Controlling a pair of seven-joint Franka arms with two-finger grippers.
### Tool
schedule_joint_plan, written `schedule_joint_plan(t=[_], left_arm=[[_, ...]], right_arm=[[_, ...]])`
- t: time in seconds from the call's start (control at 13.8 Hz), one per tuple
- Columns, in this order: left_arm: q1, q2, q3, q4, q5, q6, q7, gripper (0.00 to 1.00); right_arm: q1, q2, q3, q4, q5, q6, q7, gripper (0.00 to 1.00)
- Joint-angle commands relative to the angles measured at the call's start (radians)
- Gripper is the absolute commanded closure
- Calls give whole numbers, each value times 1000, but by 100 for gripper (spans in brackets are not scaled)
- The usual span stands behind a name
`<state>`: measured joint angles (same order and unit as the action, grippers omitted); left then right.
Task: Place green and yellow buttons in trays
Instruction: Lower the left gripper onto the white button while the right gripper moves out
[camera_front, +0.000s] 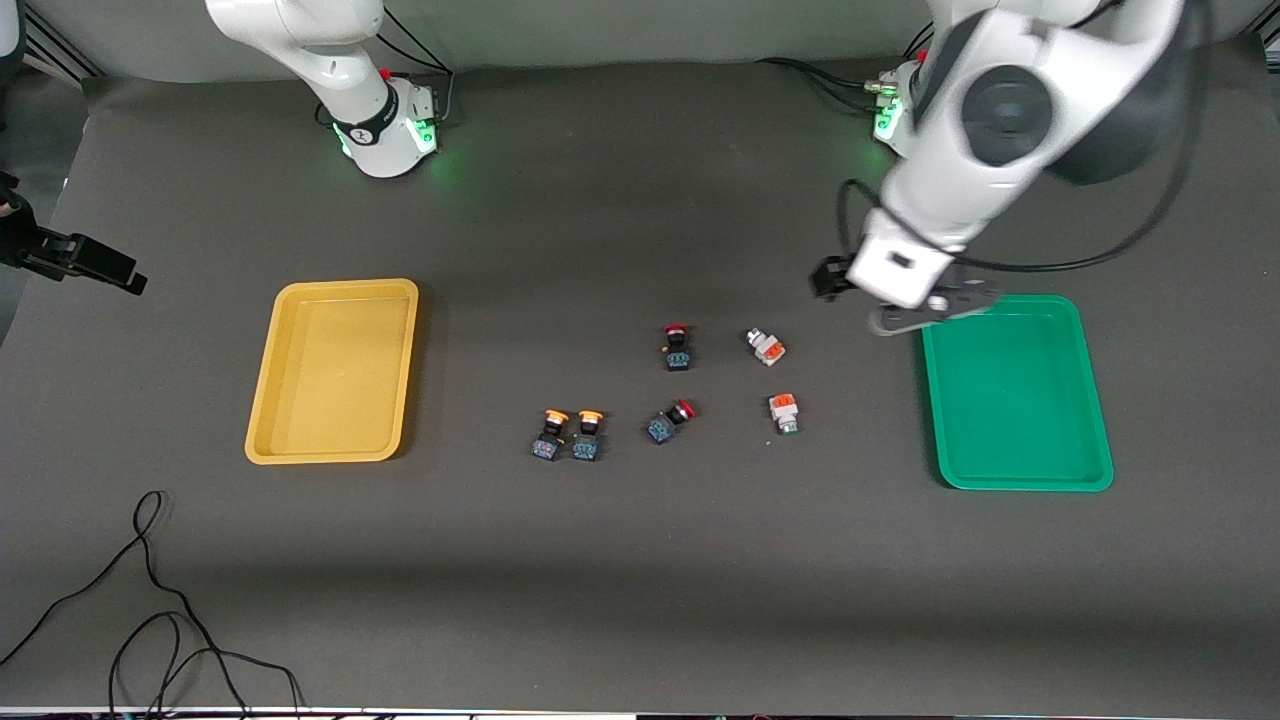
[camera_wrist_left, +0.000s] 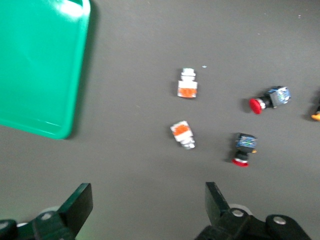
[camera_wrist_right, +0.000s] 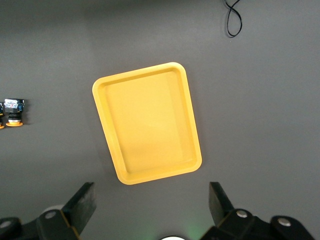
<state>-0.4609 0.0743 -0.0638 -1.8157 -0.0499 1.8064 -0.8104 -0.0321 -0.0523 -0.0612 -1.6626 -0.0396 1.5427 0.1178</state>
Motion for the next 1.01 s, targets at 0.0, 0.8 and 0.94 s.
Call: schedule_joint_plan(t=[0.0,0.8,0.94], left_arm=[[-87,24,16,3,-5,45,-168,0],[-101,223,19,-140,12,350,-208,0],[-102,231,21,-213,15,450,-207,0]], right_arm=[[14,9,1,9,-2,-15,10,0],[20,23,1,11,1,-6,14,0],[64,37,0,14,17,10,29,0]])
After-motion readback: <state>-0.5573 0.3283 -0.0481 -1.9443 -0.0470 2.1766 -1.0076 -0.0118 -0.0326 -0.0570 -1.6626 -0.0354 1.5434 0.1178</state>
